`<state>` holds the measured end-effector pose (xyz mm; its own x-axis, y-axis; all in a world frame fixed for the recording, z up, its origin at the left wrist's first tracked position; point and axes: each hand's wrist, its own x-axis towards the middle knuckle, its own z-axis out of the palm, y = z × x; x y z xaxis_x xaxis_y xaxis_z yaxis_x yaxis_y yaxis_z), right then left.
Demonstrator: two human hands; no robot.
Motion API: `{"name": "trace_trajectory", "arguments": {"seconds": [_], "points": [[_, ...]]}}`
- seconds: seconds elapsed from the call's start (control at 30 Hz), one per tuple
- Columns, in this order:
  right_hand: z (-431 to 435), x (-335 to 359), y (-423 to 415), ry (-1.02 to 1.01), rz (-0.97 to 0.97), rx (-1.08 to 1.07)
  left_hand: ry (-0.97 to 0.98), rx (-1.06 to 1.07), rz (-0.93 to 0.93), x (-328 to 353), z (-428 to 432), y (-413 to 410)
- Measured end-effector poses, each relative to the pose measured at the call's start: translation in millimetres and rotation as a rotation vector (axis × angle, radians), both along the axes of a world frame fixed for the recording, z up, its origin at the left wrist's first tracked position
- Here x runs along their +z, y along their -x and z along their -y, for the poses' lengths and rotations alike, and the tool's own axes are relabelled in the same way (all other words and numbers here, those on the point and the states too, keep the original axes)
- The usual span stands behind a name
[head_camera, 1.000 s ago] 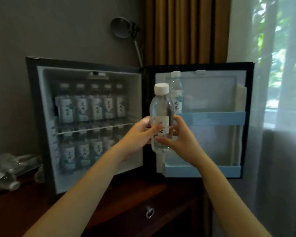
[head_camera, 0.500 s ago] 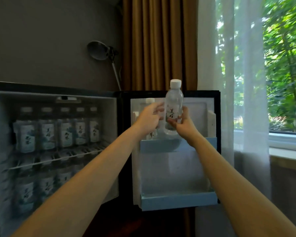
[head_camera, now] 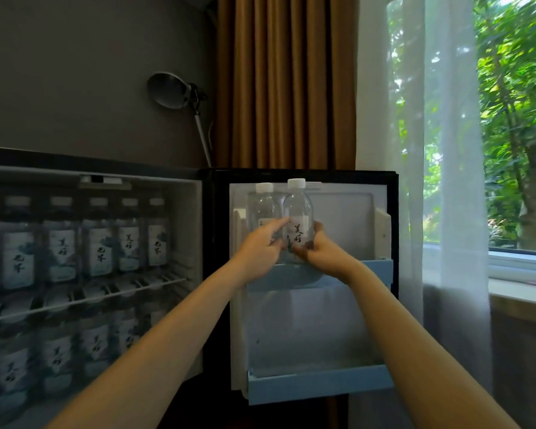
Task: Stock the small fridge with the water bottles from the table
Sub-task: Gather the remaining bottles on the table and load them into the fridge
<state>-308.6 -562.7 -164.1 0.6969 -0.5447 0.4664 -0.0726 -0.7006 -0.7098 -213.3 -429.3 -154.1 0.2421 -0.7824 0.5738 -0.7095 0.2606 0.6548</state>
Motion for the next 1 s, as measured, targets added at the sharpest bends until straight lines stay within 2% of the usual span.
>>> {"name": "trace_trajectory", "arguments": {"seconds": [0.13,0.27,0.47,0.63,0.8,0.87,1.0], "points": [[2.1,0.1,-3.6,0.029,-0.078,-0.027,-0.004,0.01,-0.028,-5.6,1.0,-7.6],[2.6,0.5,-5.0,-0.012,-0.061,-0.123,-0.011,0.0,-0.036,-11.8,-2.0,-9.6],[-8.2,0.5,-4.6,-0.051,0.152,-0.155,-0.028,-0.019,-0.105,-20.5,-11.2,-15.0],[-15.2,-10.1,-5.8,-0.088,0.3,-0.193,0.012,0.026,-0.086,-30.2,-25.8,-25.2],[-58.9,-24.7,-6.1,0.193,0.569,-0.397,0.099,0.074,-0.153,-40.3,-50.5,-42.4],[-78.7,-30.8,-14.4,0.296,0.671,-0.39,0.118,0.101,-0.176,-45.5,-63.5,-51.3],[-120.6,-41.0,-47.6,0.324,0.644,-0.234,0.177,0.172,-0.22,-64.3,-102.6,-70.1]]}}
